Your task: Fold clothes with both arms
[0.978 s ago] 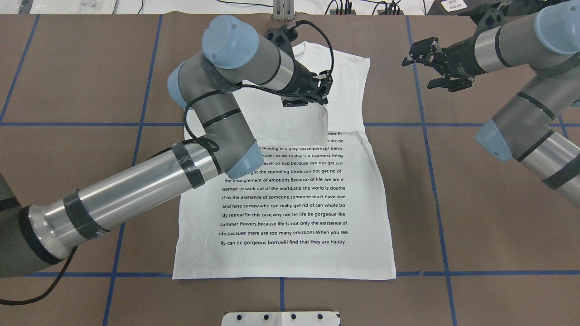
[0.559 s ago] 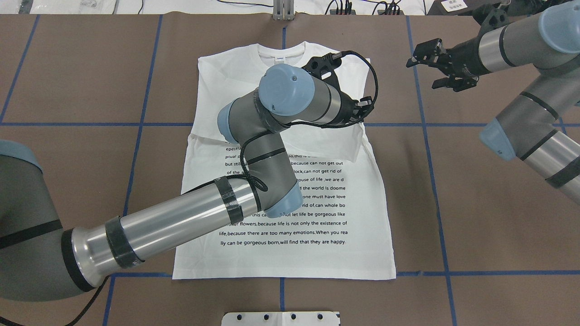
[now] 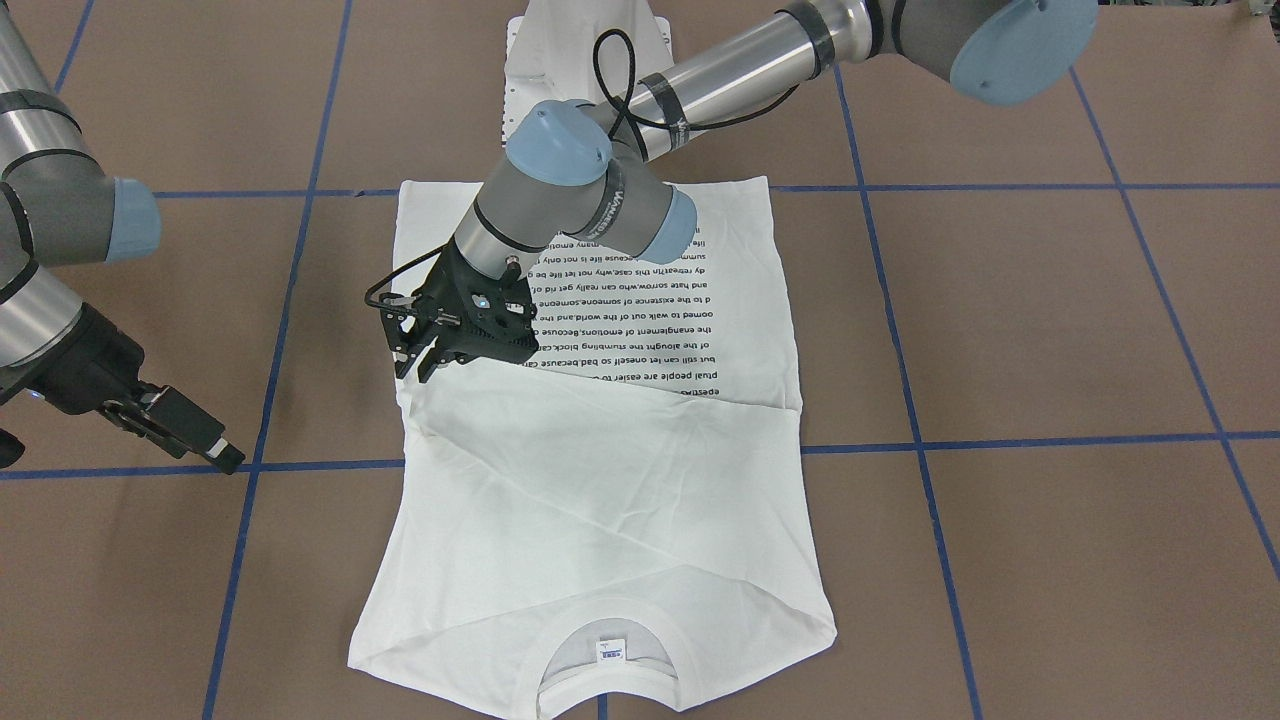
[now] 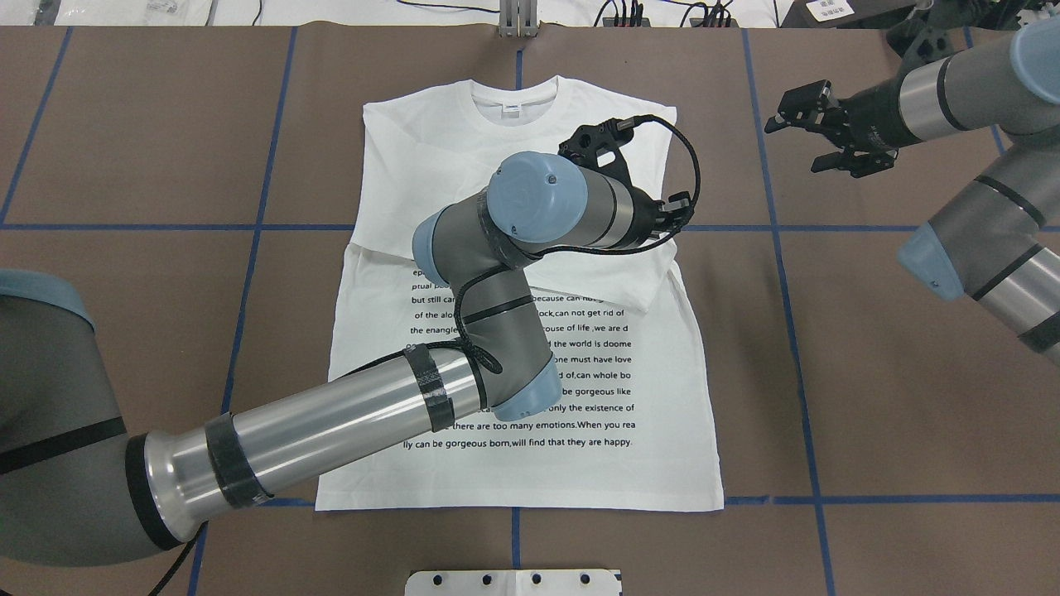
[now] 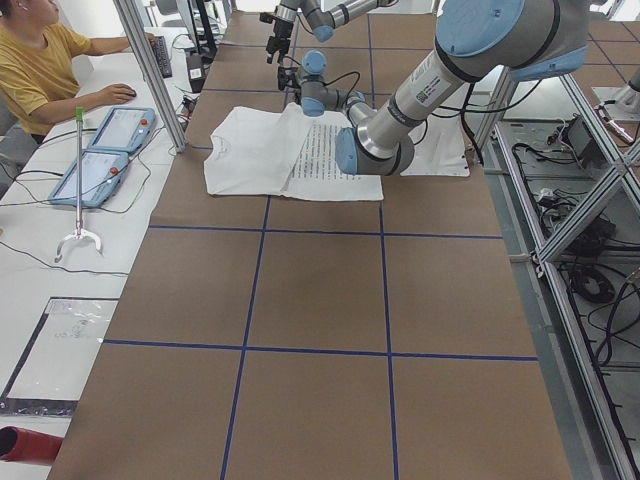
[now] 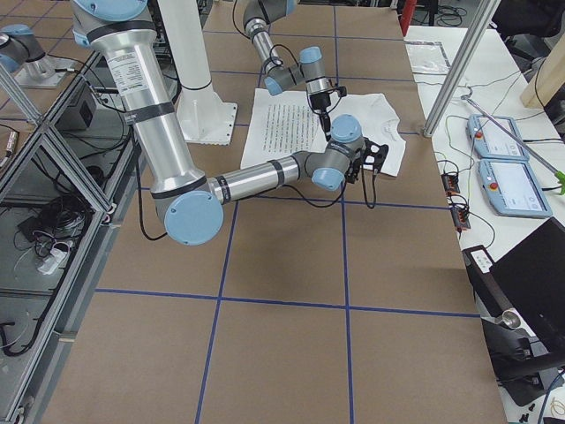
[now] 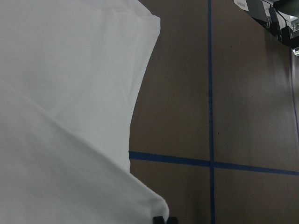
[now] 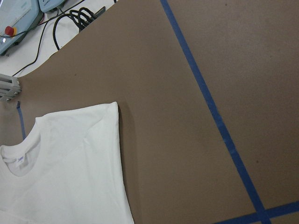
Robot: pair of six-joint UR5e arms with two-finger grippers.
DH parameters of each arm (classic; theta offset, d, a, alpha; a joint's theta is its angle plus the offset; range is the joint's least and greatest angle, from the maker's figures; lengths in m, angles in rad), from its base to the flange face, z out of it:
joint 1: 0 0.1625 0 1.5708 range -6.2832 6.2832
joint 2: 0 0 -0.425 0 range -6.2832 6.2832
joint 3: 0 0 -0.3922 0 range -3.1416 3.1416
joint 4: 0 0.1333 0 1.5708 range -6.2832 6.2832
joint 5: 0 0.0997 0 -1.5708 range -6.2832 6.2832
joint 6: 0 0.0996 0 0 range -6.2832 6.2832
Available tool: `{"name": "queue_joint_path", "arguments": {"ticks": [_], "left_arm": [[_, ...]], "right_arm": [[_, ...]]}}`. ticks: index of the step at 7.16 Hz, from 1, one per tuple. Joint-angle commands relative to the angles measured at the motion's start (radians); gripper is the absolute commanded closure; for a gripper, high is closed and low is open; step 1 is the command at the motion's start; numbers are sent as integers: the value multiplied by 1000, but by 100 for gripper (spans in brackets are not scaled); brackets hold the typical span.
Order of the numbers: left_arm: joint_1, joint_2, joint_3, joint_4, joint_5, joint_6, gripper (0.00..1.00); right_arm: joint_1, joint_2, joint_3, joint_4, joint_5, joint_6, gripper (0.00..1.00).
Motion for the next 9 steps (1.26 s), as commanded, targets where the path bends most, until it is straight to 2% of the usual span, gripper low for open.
{"name": "queue_joint_path", "arguments": {"ticks": [1,2,3,4,5,6,7,9], "left_arm": [[-6,81,-130,81,-43,0,23],[-38,202,-300,203,-125,12,24],[-44,338,-456,236,-132,17,25],[-62,470,-604,255,-134,84,25],[-78,536,-704,339,-134,167,25],[-111,569,-753,373,-137,234,25],[-153,595,-754,373,-140,270,25],[-190,605,-751,375,-140,290,25]], "right_arm": [[-34,-27,31,-10,-6,13,0],[-86,-66,86,-30,-12,35,0],[-154,-104,170,-68,-30,93,1],[-294,-118,298,-184,-158,203,1],[-428,-123,439,-369,-286,258,1],[-576,-117,571,-582,-447,305,2],[-690,-123,627,-672,-557,390,2],[-897,-124,640,-803,-738,528,4]]}}
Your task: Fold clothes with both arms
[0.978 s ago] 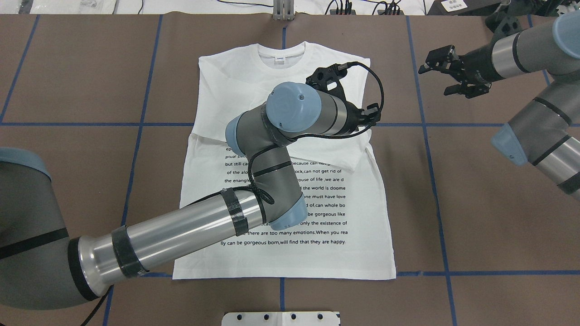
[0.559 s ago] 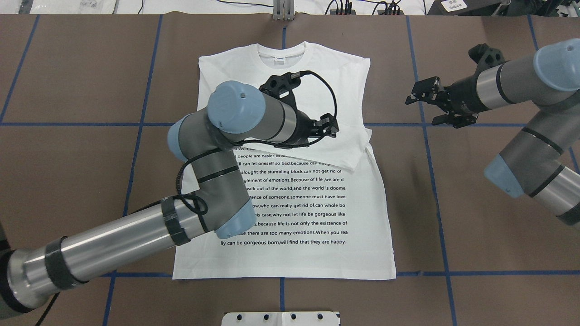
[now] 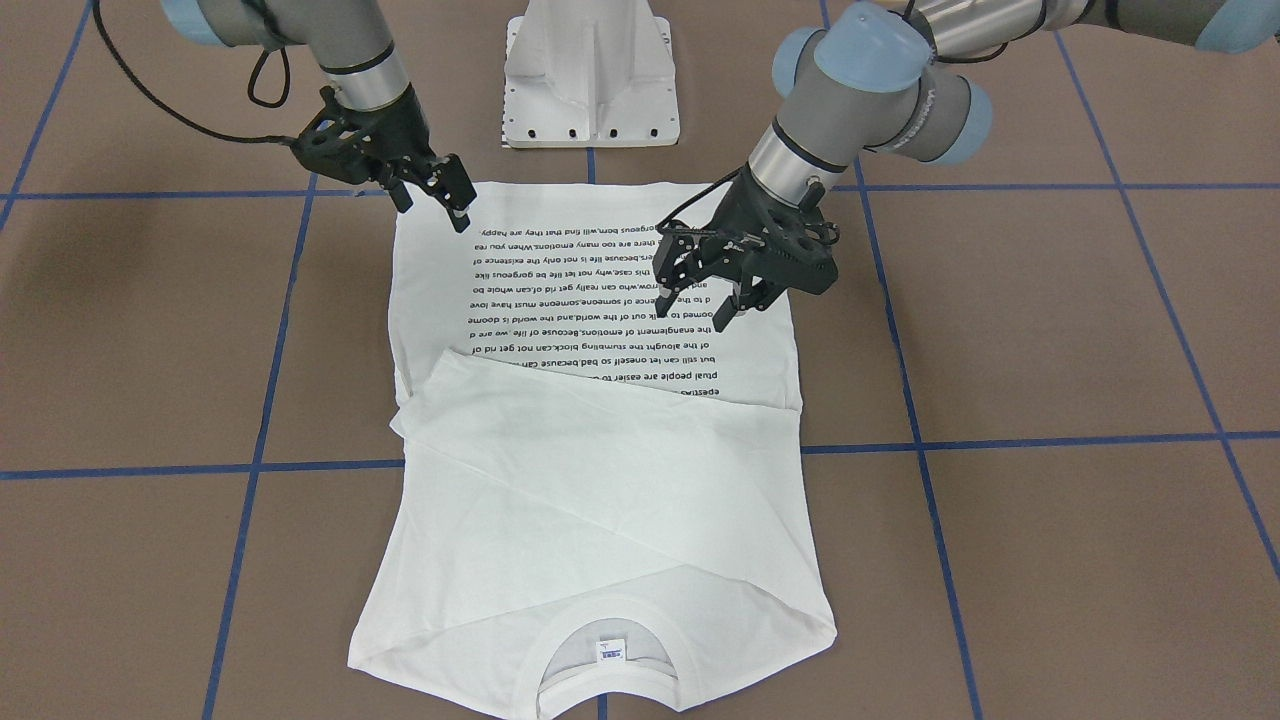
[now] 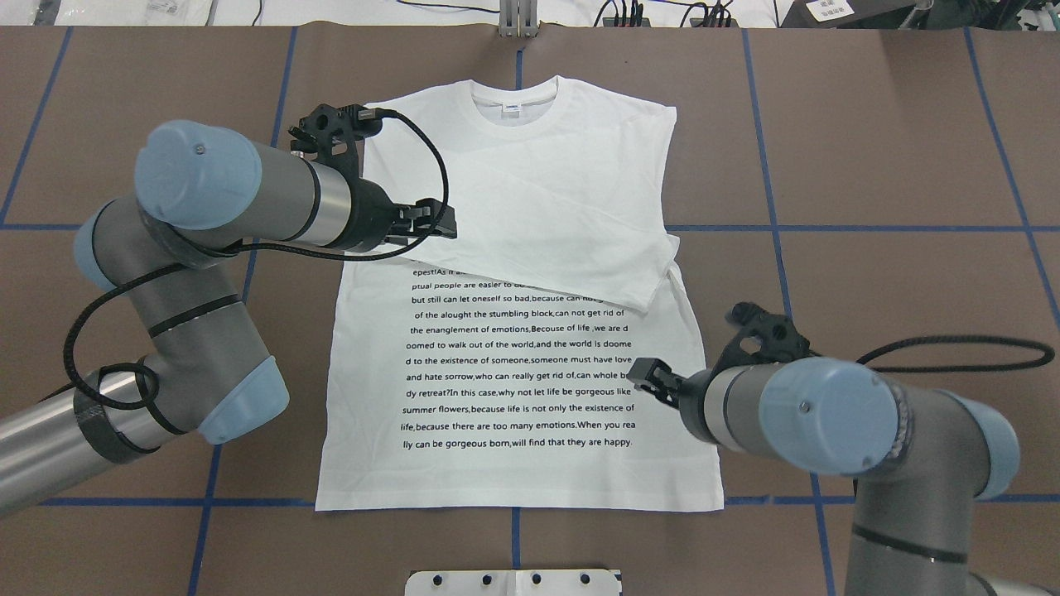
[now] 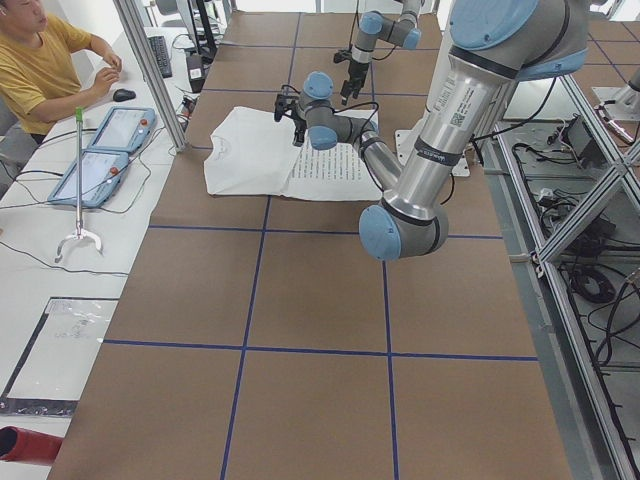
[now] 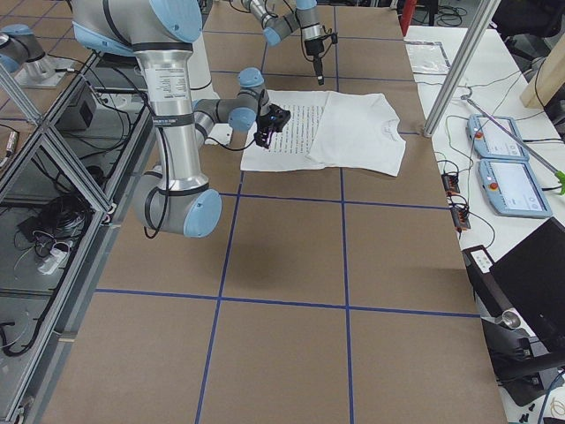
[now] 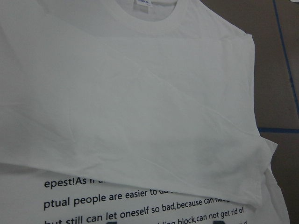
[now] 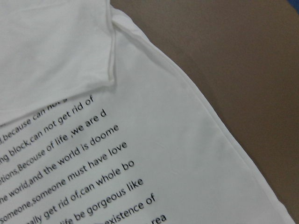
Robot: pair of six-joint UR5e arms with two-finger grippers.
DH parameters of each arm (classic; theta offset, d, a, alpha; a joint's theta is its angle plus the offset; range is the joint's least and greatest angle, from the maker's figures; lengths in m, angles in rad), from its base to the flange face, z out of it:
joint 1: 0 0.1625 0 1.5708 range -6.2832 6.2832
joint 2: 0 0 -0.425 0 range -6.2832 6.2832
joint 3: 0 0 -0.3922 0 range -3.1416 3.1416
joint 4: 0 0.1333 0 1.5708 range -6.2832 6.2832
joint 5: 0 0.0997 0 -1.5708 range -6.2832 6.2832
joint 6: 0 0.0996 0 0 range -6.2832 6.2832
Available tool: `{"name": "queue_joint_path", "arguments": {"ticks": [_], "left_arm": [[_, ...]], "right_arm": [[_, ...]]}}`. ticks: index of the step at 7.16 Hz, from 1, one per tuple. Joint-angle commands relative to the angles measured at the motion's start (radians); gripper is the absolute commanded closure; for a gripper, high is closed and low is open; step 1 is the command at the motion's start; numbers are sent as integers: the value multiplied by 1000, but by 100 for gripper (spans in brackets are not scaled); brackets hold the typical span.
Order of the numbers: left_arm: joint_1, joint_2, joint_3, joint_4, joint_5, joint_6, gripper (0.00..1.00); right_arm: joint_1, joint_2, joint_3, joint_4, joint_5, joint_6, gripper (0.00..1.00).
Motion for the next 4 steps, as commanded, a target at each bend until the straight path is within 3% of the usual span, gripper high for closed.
{"name": "queue_joint_path", "arguments": {"ticks": [1,4], "left_arm": [[-23,10,-5,3,-3,8,24],[-19,13,-6,-8,-13,-11,21]], "right_arm": [[-177,-18,16,-131,-135,147,8],[-190,-63,-7,-125,-133,168,12]]}}
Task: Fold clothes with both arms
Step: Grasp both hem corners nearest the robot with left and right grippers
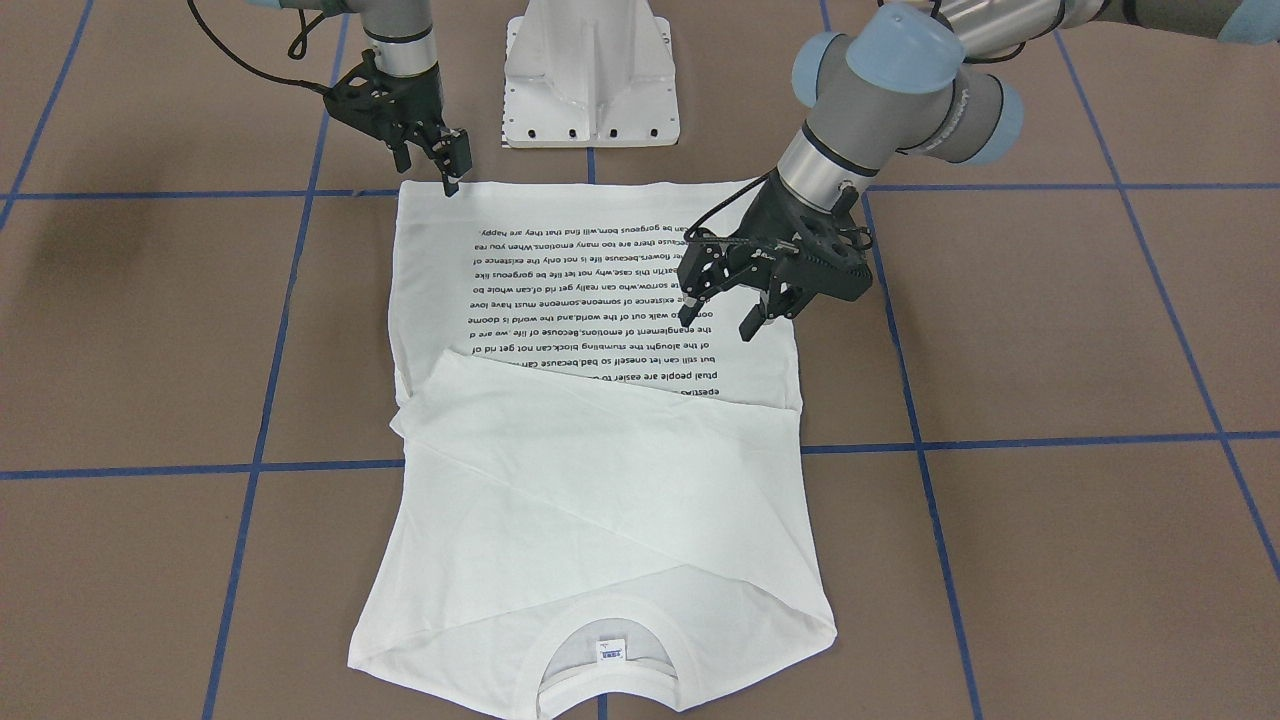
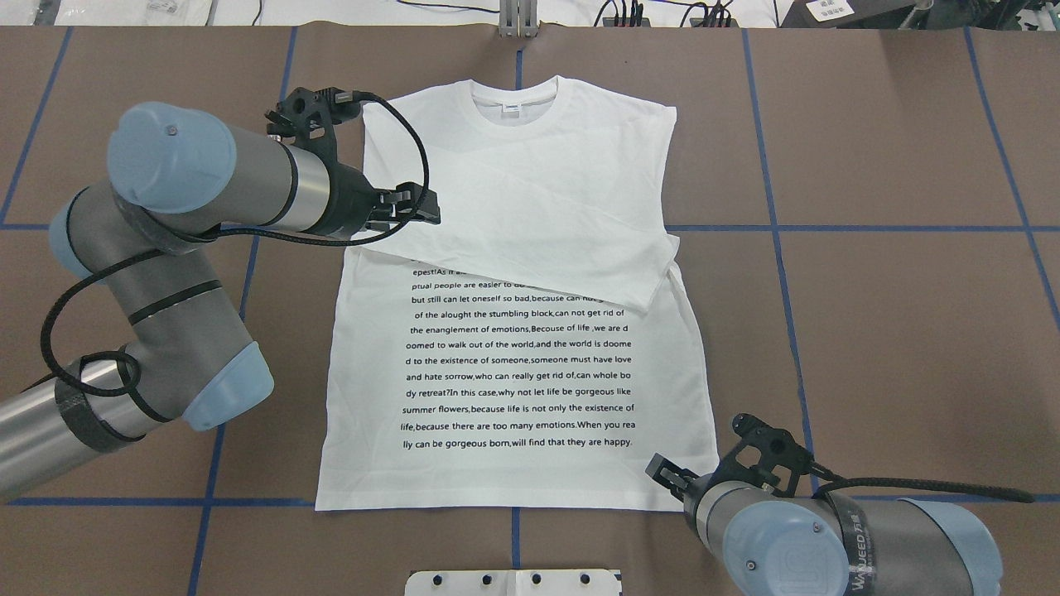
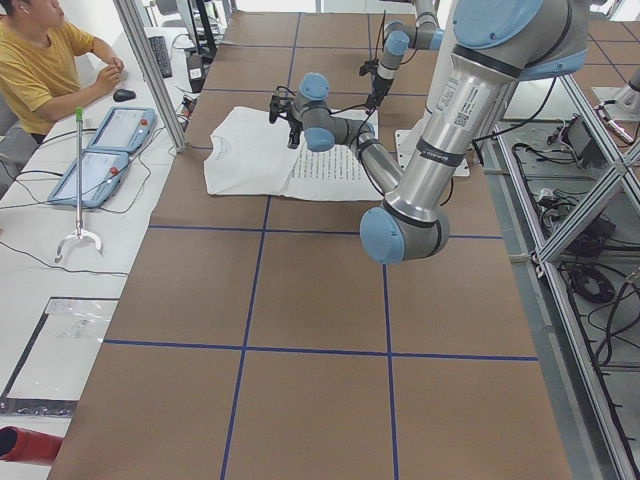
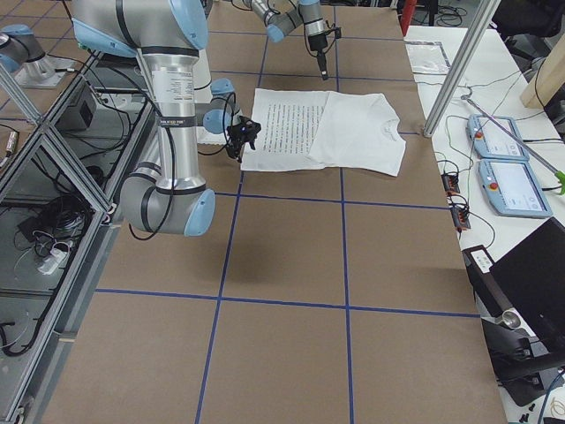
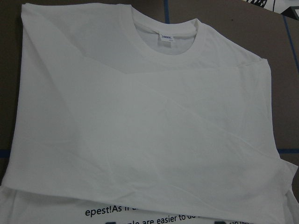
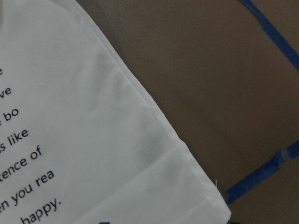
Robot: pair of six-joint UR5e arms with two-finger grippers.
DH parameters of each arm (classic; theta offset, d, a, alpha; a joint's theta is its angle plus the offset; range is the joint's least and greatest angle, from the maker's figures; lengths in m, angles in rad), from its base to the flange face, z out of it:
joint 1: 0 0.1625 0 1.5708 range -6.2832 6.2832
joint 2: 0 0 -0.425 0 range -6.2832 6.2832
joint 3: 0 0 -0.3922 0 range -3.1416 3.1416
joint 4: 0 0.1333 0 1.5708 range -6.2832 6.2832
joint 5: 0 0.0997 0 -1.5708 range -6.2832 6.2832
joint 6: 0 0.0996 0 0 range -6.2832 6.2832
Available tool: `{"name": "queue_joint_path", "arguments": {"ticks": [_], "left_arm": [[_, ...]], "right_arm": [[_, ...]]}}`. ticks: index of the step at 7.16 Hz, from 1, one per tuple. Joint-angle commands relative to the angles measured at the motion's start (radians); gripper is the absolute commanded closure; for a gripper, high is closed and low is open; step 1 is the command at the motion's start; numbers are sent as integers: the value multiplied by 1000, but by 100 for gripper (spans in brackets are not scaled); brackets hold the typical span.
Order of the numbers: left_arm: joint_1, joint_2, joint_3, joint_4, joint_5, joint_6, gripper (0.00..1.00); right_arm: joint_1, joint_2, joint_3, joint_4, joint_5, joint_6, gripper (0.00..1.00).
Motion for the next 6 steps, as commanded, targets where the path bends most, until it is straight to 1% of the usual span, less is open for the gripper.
{"name": "queue_joint_path", "arguments": {"ticks": [1,6], "left_arm": [[1,2,-1,-6,-3,-6,21],[6,5,-1,-8,-1,-20,20]], "right_arm": [[-3,-7,-7,-1,7,7,12],[-8,-13,-30,-1,11,31,13]]}}
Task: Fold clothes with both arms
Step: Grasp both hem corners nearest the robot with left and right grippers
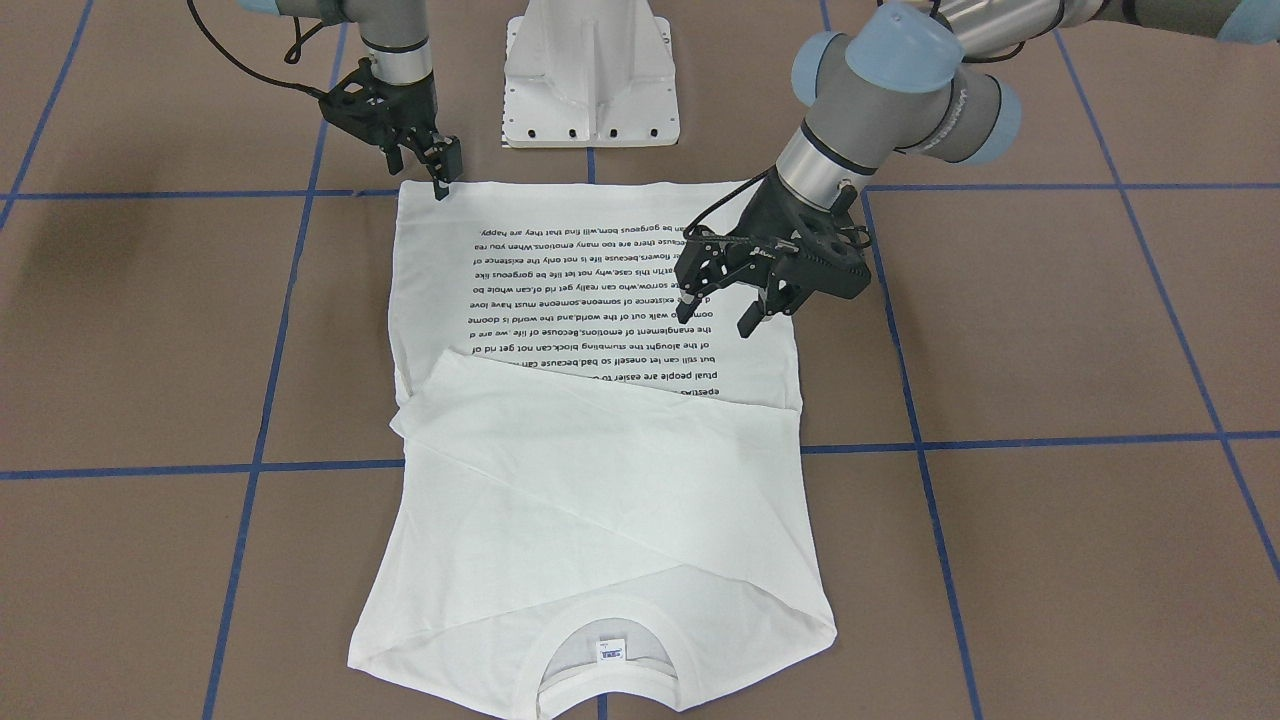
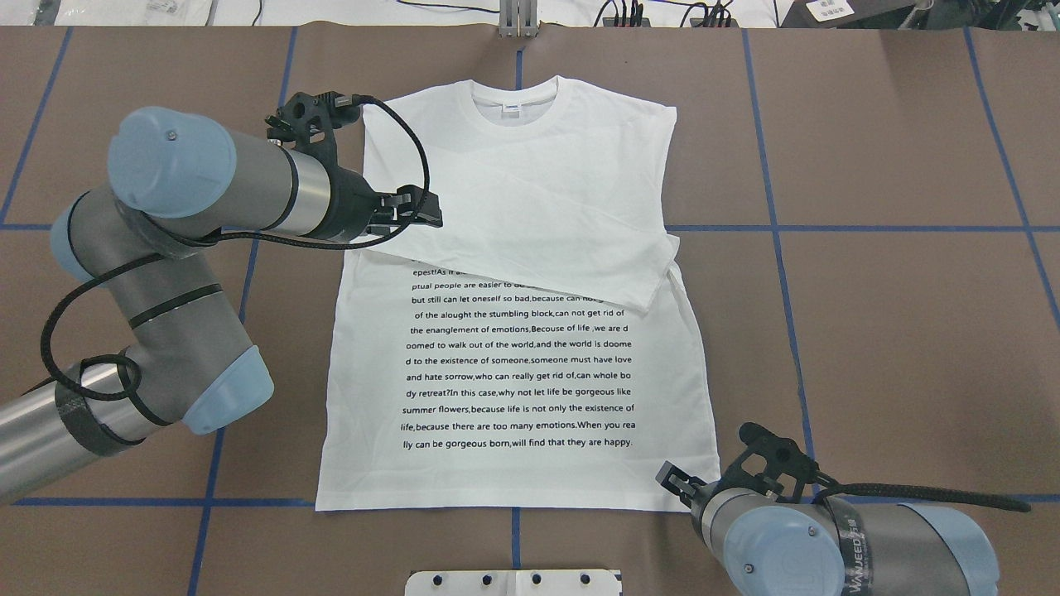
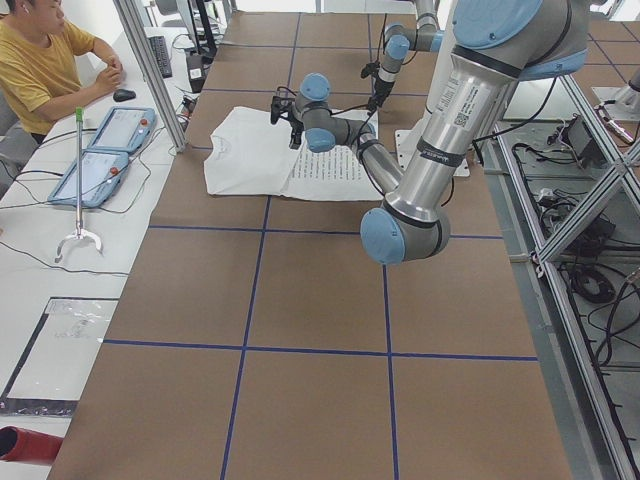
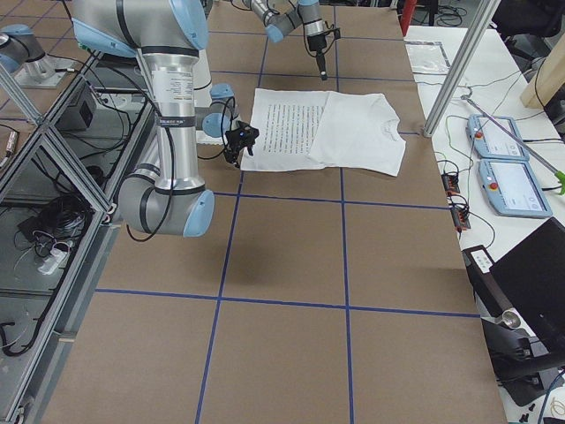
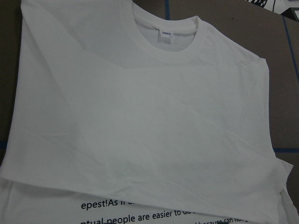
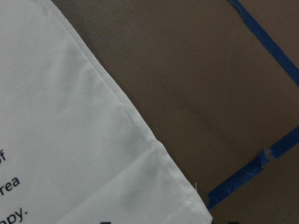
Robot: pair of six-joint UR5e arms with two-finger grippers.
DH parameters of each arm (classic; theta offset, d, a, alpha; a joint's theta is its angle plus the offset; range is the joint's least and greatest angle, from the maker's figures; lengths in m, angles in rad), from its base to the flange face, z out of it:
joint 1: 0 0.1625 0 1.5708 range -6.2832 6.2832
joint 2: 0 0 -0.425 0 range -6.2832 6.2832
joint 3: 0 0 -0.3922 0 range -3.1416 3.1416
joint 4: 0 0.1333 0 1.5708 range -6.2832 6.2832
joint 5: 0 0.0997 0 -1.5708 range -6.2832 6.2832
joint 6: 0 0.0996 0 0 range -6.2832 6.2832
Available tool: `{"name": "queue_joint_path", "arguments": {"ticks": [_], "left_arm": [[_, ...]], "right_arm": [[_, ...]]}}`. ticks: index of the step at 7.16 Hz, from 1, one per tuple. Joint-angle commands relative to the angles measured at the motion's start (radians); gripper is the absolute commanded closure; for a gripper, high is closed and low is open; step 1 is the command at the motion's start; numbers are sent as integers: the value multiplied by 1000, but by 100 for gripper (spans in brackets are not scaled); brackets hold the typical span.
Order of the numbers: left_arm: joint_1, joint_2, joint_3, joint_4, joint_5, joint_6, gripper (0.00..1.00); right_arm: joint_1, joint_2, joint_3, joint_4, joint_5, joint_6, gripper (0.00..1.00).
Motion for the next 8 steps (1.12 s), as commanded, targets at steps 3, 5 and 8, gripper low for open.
{"name": "queue_joint_path", "arguments": {"ticks": [3,5,8], "left_arm": [[2,1,3,0,2,1,20],[2,1,6,0,0,1,20],[3,3,8,6,2,-13,20]], "right_arm": [[2,3,-21,1,0,23,69],[3,-1,-10,1,3,20,100],[7,-6,49,-8,29,22,100]]}}
